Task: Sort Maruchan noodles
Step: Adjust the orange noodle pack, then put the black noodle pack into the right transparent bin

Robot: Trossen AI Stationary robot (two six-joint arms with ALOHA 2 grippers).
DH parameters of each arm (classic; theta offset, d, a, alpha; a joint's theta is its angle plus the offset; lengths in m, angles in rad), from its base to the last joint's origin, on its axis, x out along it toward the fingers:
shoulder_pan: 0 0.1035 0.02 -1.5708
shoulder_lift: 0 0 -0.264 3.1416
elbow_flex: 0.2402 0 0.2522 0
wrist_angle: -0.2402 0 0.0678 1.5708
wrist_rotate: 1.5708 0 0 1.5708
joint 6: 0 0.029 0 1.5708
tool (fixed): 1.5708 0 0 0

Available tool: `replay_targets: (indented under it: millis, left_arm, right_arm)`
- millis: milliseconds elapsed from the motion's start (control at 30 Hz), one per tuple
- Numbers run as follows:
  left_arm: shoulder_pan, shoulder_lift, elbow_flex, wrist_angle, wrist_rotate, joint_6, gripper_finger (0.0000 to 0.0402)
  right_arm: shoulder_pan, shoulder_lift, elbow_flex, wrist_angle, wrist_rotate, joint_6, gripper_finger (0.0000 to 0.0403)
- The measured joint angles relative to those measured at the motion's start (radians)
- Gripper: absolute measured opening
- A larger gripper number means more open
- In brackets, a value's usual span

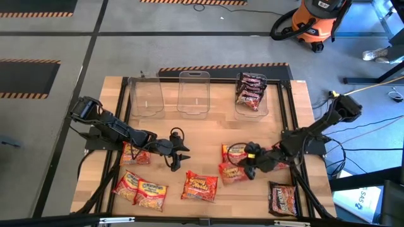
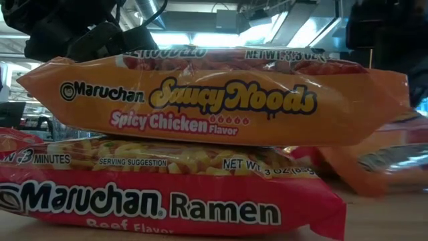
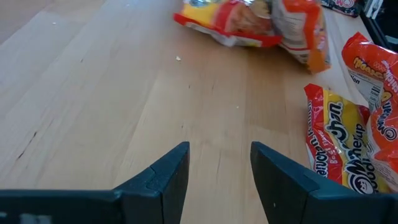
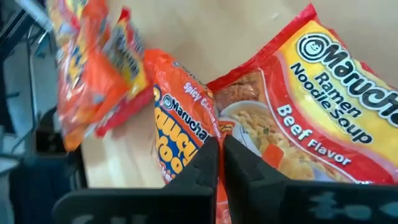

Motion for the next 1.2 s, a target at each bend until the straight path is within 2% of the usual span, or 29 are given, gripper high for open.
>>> replay_targets:
  millis: [100, 167, 333, 400, 467, 567, 700, 900, 1067, 1200]
  left_arm:
    - [0.000, 0.000, 0.000, 0.000, 0.000, 0.000, 0.0165]
    - [0.000, 0.000, 0.000, 0.000, 0.000, -0.001, 0.0165]
    - [0.000, 0.000, 0.000, 0.000, 0.001, -0.018, 0.0165]
    - [0.000, 0.000, 0.000, 0.000, 0.002, -0.018, 0.0165]
    - [0.000, 0.000, 0.000, 0.000, 0.003, -0.018, 0.0165]
    - [0.000, 0.000, 0.000, -0.001, 0.003, -0.018, 0.0165]
    - [0.000, 0.000, 0.000, -0.004, 0.004, -0.018, 0.0165]
    - [0.003, 0.000, 0.000, -0.006, 0.003, -0.011, 0.0165]
    - [0.003, 0.000, 0.000, -0.006, 0.004, -0.015, 0.0165]
    - [0.000, 0.000, 0.000, -0.006, 0.004, -0.019, 0.0165]
  right_arm:
    - [-0.048, 0.000, 0.000, -0.009, -0.023, -0.022, 0.0009]
    - [-0.076, 0.000, 0.000, -0.019, -0.056, -0.033, 0.0026]
    - [-0.124, 0.000, 0.000, -0.020, -0.166, -0.130, 0.0117]
    - [-0.151, -0.008, 0.001, -0.029, -0.263, -0.153, 0.0159]
    - [-0.175, -0.031, 0.001, -0.036, -0.403, -0.154, 0.0197]
    - [-0.167, -0.073, 0.001, -0.056, -0.579, -0.053, 0.0234]
    - [-0.064, -0.128, 0.002, -0.049, -0.648, 0.118, 0.0247]
    - [0.046, -0.152, 0.002, -0.057, -0.584, 0.245, 0.0248]
    - [0.130, -0.152, 0.021, -0.075, -0.677, 0.431, 0.0248]
    - [0.216, -0.145, 0.048, -0.072, -0.673, 0.591, 0.0248]
